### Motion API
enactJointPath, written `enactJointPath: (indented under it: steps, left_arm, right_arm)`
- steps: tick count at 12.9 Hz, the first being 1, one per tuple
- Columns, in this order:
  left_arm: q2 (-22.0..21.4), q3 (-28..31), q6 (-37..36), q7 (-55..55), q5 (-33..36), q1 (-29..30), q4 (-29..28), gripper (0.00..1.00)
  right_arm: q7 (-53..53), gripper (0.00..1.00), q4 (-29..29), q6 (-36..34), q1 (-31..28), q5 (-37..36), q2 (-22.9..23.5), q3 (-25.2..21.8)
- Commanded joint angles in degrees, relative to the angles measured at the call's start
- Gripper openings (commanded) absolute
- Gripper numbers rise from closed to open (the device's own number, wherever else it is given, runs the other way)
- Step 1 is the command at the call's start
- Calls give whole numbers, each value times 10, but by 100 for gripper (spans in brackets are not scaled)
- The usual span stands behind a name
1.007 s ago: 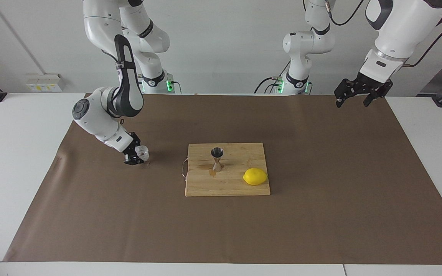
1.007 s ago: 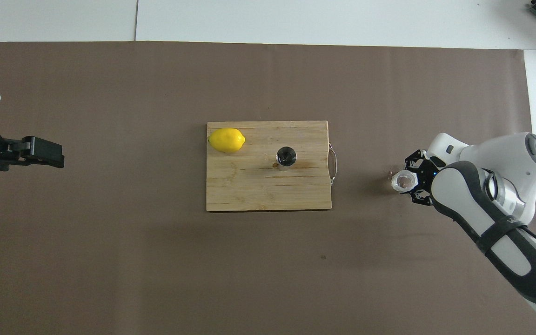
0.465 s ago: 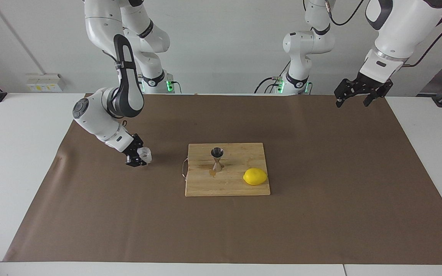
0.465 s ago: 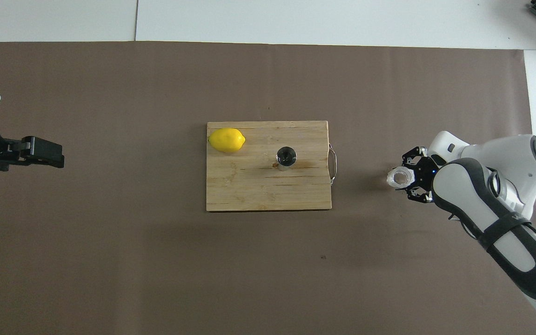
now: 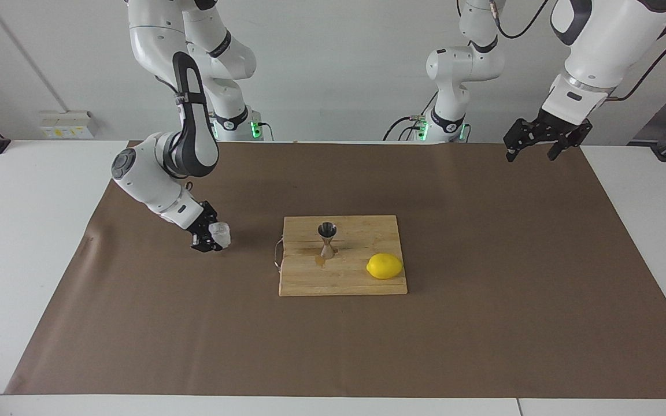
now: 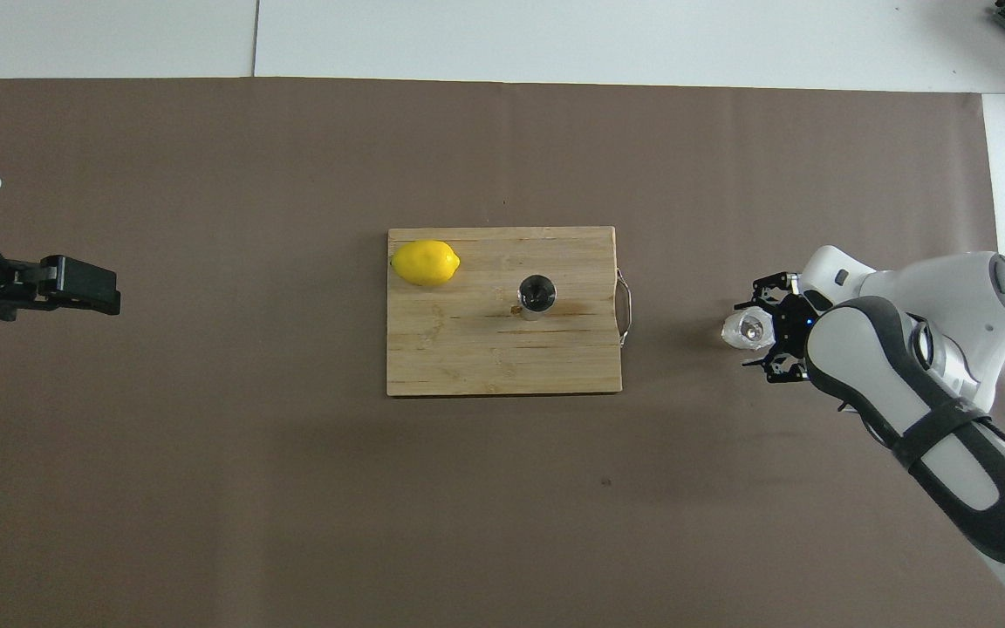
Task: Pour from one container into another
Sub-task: 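Lower the white cup onto the table and open the right gripper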
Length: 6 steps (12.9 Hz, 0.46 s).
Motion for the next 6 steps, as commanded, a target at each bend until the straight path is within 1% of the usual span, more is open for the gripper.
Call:
enactJointPath:
  steps: [1,4,6]
  left_arm:
    - [-16,-2,-4,4,-6,6,-15,100]
    - [-16,-2,-4,4,-6,6,-15,100]
    - [-16,-2,-4,4,-6,6,-15,100]
  right_arm:
    - [2,100,1,-13,0,20,-31,3]
    - [70,100,9,-52,1,17,-77,3]
    - [128,100,43,-105,0,-1,-105,0]
